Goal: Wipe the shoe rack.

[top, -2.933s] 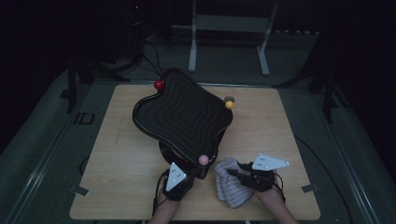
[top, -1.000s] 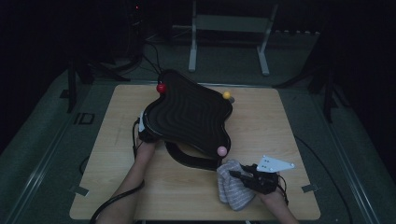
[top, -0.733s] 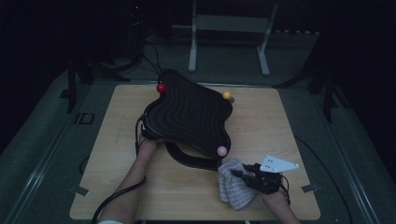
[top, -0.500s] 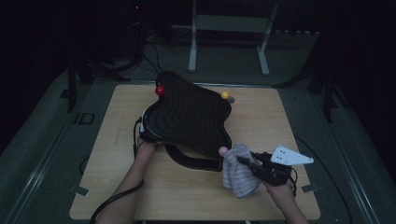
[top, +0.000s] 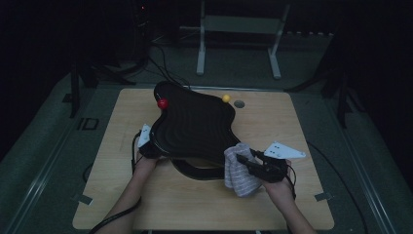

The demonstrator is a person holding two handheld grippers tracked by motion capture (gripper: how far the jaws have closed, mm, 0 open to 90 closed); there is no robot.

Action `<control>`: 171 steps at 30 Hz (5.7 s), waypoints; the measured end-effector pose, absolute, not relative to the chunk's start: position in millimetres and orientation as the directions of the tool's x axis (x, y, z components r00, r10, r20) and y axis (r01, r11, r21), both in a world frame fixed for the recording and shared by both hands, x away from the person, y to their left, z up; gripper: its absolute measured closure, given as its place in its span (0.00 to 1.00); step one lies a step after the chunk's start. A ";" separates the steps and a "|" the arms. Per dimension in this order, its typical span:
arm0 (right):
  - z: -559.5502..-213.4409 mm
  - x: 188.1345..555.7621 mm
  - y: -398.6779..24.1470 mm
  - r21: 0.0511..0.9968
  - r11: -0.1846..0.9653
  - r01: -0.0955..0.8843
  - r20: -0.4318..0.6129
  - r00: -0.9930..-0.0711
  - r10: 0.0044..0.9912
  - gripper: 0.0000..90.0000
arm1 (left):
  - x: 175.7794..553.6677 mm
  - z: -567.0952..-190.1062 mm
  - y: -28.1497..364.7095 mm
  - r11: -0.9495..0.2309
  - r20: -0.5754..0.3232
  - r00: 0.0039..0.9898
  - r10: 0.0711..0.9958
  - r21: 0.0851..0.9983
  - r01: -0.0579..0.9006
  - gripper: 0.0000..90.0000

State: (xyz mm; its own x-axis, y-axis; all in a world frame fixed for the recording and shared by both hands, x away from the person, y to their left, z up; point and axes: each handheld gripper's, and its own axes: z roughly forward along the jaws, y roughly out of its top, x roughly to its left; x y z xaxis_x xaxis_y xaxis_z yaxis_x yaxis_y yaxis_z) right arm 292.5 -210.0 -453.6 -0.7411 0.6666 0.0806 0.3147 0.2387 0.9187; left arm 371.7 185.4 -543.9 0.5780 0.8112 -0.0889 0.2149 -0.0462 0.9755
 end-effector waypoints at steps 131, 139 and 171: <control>-471.3 320.8 -198.0 0.874 0.354 0.333 0.020 -0.753 0.658 0.78 | 317.6 -488.7 198.9 -0.023 -0.079 0.728 0.681 0.991 0.129 0.83; -453.5 314.0 -192.5 0.905 0.317 0.283 0.010 -0.759 0.651 0.78 | 316.9 -489.2 197.9 -0.016 -0.087 0.737 0.670 0.991 0.131 0.83; -442.6 289.2 -167.0 0.918 0.330 0.221 -0.013 -0.814 0.581 0.79 | 312.8 -489.6 192.8 -0.010 -0.096 0.750 0.655 0.991 0.136 0.83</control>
